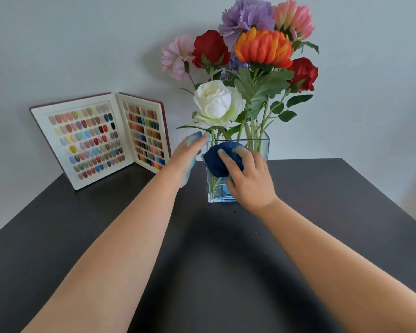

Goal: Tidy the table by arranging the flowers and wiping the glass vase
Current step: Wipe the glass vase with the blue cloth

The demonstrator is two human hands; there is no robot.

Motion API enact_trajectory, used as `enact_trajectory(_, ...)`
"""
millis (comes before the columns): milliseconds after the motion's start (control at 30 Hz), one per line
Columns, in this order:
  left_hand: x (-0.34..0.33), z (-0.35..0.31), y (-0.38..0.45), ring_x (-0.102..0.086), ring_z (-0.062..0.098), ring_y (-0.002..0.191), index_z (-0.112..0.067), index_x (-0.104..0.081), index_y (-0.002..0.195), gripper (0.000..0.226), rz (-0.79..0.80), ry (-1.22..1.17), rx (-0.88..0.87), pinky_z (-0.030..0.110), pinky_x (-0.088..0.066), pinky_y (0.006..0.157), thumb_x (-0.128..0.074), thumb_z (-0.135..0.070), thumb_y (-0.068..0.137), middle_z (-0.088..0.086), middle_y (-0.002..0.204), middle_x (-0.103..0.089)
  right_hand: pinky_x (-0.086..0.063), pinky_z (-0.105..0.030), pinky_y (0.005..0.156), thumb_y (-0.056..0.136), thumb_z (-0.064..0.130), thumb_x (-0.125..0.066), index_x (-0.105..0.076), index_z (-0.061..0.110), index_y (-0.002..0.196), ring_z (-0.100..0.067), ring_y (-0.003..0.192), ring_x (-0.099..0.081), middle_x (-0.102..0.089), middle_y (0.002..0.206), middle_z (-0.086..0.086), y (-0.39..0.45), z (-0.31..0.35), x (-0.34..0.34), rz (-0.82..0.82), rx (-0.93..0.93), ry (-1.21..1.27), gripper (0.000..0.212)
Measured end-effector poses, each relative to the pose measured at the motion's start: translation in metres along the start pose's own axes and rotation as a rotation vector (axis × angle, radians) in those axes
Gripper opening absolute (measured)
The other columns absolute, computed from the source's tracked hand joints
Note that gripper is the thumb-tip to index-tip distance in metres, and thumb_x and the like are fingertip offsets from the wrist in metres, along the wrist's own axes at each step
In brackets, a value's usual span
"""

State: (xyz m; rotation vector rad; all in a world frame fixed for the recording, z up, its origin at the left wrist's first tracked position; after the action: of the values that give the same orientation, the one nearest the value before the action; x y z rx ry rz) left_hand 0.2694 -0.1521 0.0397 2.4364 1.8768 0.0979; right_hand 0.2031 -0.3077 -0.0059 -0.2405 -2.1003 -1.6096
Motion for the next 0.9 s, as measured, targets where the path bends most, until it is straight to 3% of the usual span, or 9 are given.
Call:
enact_trajectory(67, -0.006, 0.004, 0.003, -0.044, 0.022, 0.133, -0.023, -0.049, 0.139, 0.061, 0.041, 0.025, 0.006, 0.046, -0.029, 0.115, -0.059, -0.051, 0.086, 0.0, 0.142, -0.052, -0.046, -0.045, 0.081, 0.078, 0.013, -0.058, -0.059, 0.007, 0.128, -0.036, 0.09, -0.051, -0.049, 0.128, -0.015, -0.003, 0.003, -0.004, 0.045, 0.002, 0.013, 0.05)
enact_trajectory(200, -0.014, 0.009, 0.004, -0.046, 0.022, 0.13, -0.03, -0.055, 0.132, 0.076, -0.014, -0.006, 0.071, 0.05, -0.028, 0.114, -0.059, -0.062, 0.063, 0.0, 0.14, -0.053, -0.049, -0.045, 0.071, 0.083, 0.013, -0.052, -0.058, 0.009, 0.128, -0.035, 0.084, -0.051, -0.061, 0.124, -0.012, -0.03, 0.01, -0.013, 0.216, 0.14, 0.025, 0.046)
enact_trajectory(333, -0.017, 0.012, 0.005, -0.041, 0.019, 0.133, -0.028, -0.053, 0.133, 0.082, -0.027, -0.019, 0.037, 0.046, -0.026, 0.114, -0.052, -0.066, 0.06, -0.002, 0.143, -0.051, -0.052, -0.045, 0.072, 0.07, 0.008, -0.073, -0.061, 0.011, 0.124, -0.035, 0.085, -0.052, -0.06, 0.121, -0.01, -0.057, -0.001, -0.014, 0.369, 0.215, 0.057, 0.055)
enact_trajectory(433, -0.019, 0.015, 0.004, -0.04, 0.016, 0.132, -0.026, -0.052, 0.133, 0.079, -0.033, -0.031, 0.017, 0.044, -0.028, 0.111, -0.051, -0.066, 0.064, -0.001, 0.142, -0.05, -0.049, -0.044, 0.073, 0.076, 0.002, -0.065, -0.066, 0.005, 0.117, -0.032, 0.087, -0.049, -0.062, 0.114, -0.013, -0.038, -0.017, 0.006, 0.221, 0.187, 0.073, 0.041)
enact_trajectory(533, -0.024, 0.017, 0.005, -0.035, 0.012, 0.127, -0.026, -0.046, 0.137, 0.076, -0.055, -0.04, 0.045, 0.038, -0.027, 0.1, -0.049, -0.062, 0.07, 0.001, 0.147, -0.042, -0.045, -0.041, 0.077, 0.079, -0.001, -0.058, -0.068, 0.0, 0.111, -0.029, 0.093, -0.042, -0.052, 0.117, -0.01, -0.006, -0.033, 0.028, -0.016, 0.099, 0.082, 0.033)
enact_trajectory(633, -0.024, 0.017, 0.009, -0.04, 0.018, 0.13, -0.025, -0.048, 0.135, 0.082, -0.083, -0.043, 0.057, 0.04, -0.031, 0.101, -0.049, -0.065, 0.063, 0.003, 0.143, -0.047, -0.044, -0.039, 0.082, 0.082, 0.0, -0.056, -0.067, 0.004, 0.115, -0.032, 0.094, -0.041, -0.056, 0.116, -0.015, -0.004, -0.036, 0.022, -0.05, 0.008, 0.101, 0.035)
enact_trajectory(733, -0.02, 0.019, 0.01, -0.041, 0.02, 0.13, -0.023, -0.049, 0.134, 0.082, -0.082, -0.023, 0.036, 0.04, -0.031, 0.101, -0.048, -0.065, 0.064, 0.003, 0.141, -0.049, -0.047, -0.043, 0.079, 0.081, 0.0, -0.059, -0.066, 0.005, 0.116, -0.033, 0.088, -0.043, -0.056, 0.116, -0.014, -0.037, -0.023, -0.003, 0.14, 0.193, 0.085, 0.036)
enact_trajectory(900, -0.017, 0.019, 0.011, -0.041, 0.02, 0.131, -0.024, -0.05, 0.133, 0.088, -0.061, -0.011, 0.018, 0.044, -0.031, 0.107, -0.048, -0.069, 0.058, 0.001, 0.14, -0.049, -0.053, -0.045, 0.068, 0.064, 0.002, -0.08, -0.069, 0.01, 0.113, -0.034, 0.088, -0.041, -0.064, 0.111, -0.012, -0.064, -0.024, -0.008, 0.418, 0.279, 0.075, 0.05)
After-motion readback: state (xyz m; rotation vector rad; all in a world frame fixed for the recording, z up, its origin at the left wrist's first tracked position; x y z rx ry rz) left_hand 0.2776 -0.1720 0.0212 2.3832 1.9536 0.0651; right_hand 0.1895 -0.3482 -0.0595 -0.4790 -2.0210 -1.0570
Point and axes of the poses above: each hand's wrist, its own y-axis towards the middle knuckle, its own x-axis out of the back of the hand, z = x × y, the point moved 1 cm from there along y, towards the middle knuckle
